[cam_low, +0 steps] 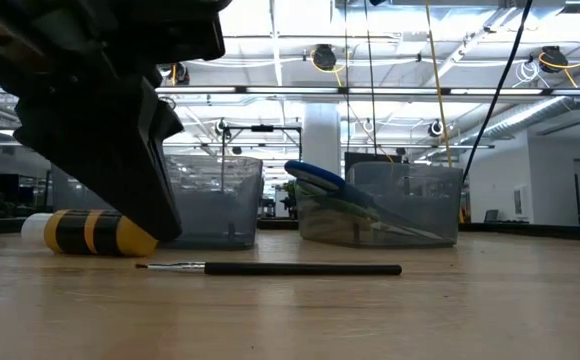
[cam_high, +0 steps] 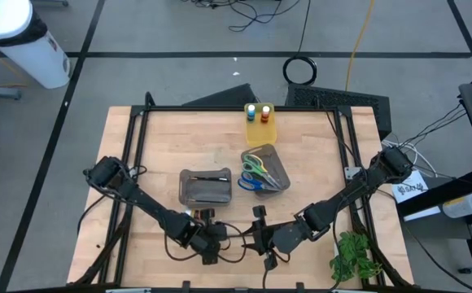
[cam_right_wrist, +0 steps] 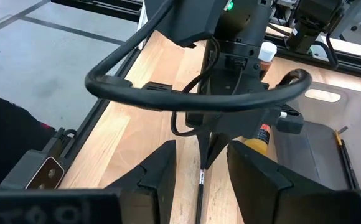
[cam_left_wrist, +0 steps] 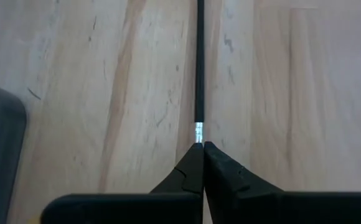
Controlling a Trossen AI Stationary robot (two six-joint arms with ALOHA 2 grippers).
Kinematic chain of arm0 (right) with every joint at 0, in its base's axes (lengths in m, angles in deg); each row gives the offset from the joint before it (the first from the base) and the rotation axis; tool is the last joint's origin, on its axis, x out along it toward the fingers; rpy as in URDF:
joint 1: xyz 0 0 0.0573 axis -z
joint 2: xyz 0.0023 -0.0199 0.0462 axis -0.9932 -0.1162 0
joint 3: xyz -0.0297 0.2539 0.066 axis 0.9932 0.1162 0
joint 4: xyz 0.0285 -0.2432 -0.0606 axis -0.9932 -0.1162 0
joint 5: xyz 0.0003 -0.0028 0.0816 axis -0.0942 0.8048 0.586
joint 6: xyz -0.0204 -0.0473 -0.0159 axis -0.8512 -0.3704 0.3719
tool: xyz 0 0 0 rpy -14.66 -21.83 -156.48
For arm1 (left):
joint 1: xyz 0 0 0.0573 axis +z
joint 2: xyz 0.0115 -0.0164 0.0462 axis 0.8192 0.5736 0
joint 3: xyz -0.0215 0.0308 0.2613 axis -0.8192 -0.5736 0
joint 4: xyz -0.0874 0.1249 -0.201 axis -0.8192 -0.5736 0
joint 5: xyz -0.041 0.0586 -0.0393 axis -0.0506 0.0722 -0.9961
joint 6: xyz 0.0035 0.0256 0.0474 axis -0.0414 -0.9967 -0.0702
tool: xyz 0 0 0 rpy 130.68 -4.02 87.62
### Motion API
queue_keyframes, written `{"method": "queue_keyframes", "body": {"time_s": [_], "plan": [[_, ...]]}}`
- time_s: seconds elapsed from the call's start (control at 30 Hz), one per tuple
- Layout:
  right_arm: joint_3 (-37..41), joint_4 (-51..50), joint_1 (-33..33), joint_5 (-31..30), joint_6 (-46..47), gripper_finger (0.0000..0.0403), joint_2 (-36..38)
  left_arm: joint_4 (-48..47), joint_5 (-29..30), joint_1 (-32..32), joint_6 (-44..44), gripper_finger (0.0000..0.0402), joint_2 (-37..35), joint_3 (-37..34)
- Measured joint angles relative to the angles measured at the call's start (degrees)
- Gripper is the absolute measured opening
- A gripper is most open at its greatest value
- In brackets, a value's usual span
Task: Pick & Place Paint Supplies
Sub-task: Put the silver paint brush into the left black bin
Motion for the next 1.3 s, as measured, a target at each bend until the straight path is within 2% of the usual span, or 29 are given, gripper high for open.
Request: {"method": "queue_keyframes", "body": {"time_s": [0.13, 0.23, 0.5, 0.7, 0.9, 1.1, 1.3], "plan": [[0.0, 0.0, 0.0, 0.0, 0.0, 0.013, 0.0, -0.6, 0.0, 0.1, 0.1, 0.0015, 0.7, 0.0], [0.0, 0.1, 0.0, 0.0, 0.0, 0.013, 0.0, -0.8, 0.2, 0.5, 0.3, 0.0008, 2.0, 0.0], [0.0, -0.5, 0.0, 0.0, 0.6, 0.013, 0.0, -1.0, -3.2, 1.9, 1.3, 0.0015, 4.7, 0.3], [0.0, -8.6, 0.0, 0.1, 6.3, 0.013, 0.0, -1.1, -3.7, 1.9, 1.3, 0.001, 4.9, 0.2], [0.0, -12.5, 0.0, 0.7, 12.4, 0.013, -5.8, -1.1, -4.1, 2.0, 1.3, 0.0006, 4.9, 0.2], [0.0, -14.7, 0.2, 1.5, 13.1, 0.013, -12.6, -1.0, -4.3, 2.0, 1.3, 0.0016, 5.0, 0.1], [0.0, -15.3, 2.1, 1.6, 14.3, 0.013, -14.8, -1.1, -4.3, 2.0, 1.3, 0.0007, 5.0, 0.1]]}}
